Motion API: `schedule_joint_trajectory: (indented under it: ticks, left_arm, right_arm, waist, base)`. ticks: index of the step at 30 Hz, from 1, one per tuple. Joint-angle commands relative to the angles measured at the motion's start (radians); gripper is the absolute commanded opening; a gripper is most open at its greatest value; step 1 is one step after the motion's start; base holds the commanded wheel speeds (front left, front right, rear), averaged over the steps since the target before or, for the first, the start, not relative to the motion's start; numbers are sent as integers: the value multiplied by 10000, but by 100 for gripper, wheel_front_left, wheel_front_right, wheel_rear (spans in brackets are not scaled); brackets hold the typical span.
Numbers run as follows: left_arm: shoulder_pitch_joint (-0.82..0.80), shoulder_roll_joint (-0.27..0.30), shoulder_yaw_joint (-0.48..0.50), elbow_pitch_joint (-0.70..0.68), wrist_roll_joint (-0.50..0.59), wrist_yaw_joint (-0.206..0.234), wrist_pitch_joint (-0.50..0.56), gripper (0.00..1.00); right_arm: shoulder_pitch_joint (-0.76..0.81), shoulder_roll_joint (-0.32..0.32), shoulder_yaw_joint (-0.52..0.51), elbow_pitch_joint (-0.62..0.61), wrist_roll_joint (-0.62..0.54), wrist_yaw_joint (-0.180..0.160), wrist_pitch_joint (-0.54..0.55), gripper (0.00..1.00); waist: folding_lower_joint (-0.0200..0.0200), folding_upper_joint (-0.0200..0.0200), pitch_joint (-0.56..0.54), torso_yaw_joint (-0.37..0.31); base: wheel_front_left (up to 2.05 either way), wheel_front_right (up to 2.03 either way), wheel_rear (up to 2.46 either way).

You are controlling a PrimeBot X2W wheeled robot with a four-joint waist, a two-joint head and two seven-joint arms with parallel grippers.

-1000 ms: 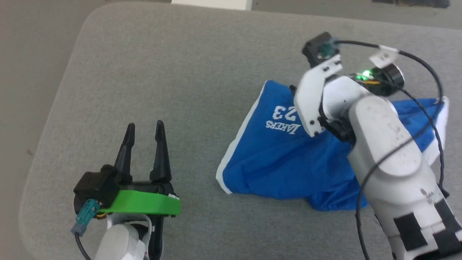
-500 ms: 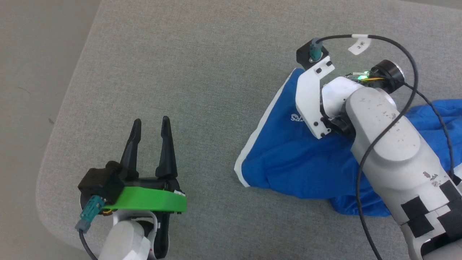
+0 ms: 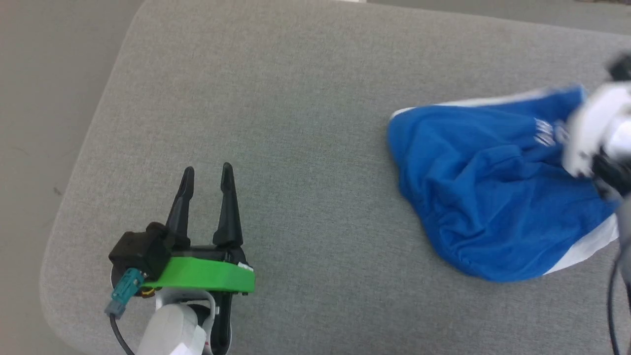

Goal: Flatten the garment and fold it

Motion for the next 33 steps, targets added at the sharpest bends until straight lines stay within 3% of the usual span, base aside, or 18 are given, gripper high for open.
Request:
schedule_joint_trajectory:
  ticks: [1, 6, 7, 8, 12, 16, 25, 28, 33]
  left_arm:
    - [68, -25, 20, 50, -108, -37, -43, 100]
    - [331, -25, 177, 164, -70, -95, -43, 100]
    - [361, -25, 210, 210, -51, -134, -43, 100]
    - [370, -26, 219, 254, -47, -163, -43, 100]
    - [303, -26, 201, 415, -117, -251, -43, 100]
    - [327, -26, 71, 522, -291, -275, -43, 100]
    - [65, -26, -591, 1154, -929, -337, -29, 100]
    - [-556, -14, -1082, 1704, -1128, -529, 565, 100]
    - [-2570, -19, -1736, 2925, -1442, -603, 2719, 100]
  right_arm:
    - [445, 10, -532, 54, -128, -17, -83, 0]
    - [1475, 434, -2081, -385, -534, -17, -233, 0]
    - [1561, 650, -2262, -613, -498, -17, -449, 33]
    - [1612, 811, -2348, -844, -437, -17, -694, 100]
    - [1845, 1475, -3005, -2078, 198, -17, -2358, 100]
    - [2896, 1924, -3035, -3444, 722, -17, -3745, 100]
    - [5474, 2308, -2457, -5180, 1784, -17, -4970, 100]
    - [5868, 2313, -2153, -5306, 2122, -17, -5096, 100]
    - [5997, 2315, -1904, -5648, 2146, -17, -5063, 100]
  waist:
    - [-1, 0, -155, -87]
    - [-1, 0, -354, -397]
    - [-1, 0, -410, -473]
    - [-1, 0, -451, -512]
    - [-1, 0, -724, -604]
    - [-1, 0, -1089, -656]
    - [-1, 0, -1472, -1246]
    - [-1, 0, -1479, -1471]
    - [-1, 0, -1306, -1889]
  base:
    - [0, 0, 0]
    - [0, 0, 0]
    - [0, 0, 0]
    - [0, 0, 0]
    - [0, 0, 0]
    - [0, 0, 0]
    - [0, 0, 0]
    - [0, 0, 0]
    - [0, 0, 0]
